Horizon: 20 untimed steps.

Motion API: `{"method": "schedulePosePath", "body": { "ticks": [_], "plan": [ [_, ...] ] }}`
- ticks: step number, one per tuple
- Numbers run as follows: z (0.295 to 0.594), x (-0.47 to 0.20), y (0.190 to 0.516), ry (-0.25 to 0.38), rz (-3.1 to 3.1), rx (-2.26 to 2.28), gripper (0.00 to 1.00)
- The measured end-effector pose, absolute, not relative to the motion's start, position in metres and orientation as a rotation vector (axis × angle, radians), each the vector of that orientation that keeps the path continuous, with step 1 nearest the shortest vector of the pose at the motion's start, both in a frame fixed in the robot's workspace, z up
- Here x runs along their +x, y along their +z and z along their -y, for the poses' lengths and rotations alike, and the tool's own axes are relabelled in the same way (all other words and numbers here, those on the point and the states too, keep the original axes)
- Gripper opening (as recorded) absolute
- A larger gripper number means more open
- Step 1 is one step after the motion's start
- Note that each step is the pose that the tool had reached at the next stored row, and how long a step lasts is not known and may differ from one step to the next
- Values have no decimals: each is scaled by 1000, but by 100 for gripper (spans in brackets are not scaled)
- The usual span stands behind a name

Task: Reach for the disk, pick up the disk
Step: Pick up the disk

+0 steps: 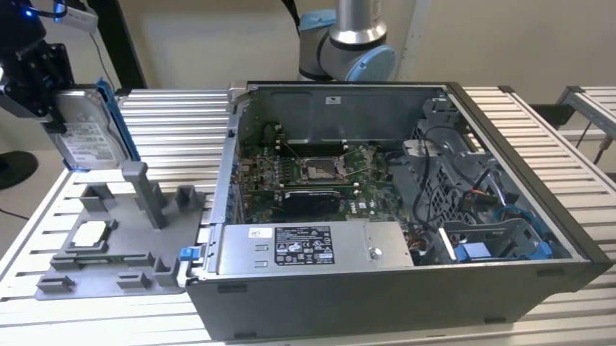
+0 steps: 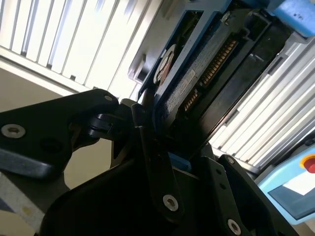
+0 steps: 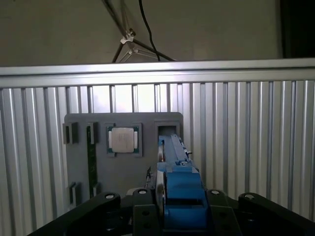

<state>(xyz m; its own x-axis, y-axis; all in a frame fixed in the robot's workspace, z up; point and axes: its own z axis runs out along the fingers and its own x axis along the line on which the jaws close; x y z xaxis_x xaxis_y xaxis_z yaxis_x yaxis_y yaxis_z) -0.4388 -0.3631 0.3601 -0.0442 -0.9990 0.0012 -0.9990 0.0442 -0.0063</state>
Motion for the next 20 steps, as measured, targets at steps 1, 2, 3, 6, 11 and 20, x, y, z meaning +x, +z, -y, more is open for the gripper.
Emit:
{"method": "schedulePosePath", "body": {
  "ticks": [1,2,3,6,11,20],
  "plan": [
    [363,-439,361,-8,-2268,-2169,0],
    [363,-439,362,-8,-2268,-2169,0],
    [363,-439,362,-8,-2267,-2169,0],
    [363,-439,365,-8,-2268,-2169,0],
    [363,-439,368,-8,-2268,-2169,0],
    [363,-439,389,-8,-2268,-2169,0]
  ]
}}
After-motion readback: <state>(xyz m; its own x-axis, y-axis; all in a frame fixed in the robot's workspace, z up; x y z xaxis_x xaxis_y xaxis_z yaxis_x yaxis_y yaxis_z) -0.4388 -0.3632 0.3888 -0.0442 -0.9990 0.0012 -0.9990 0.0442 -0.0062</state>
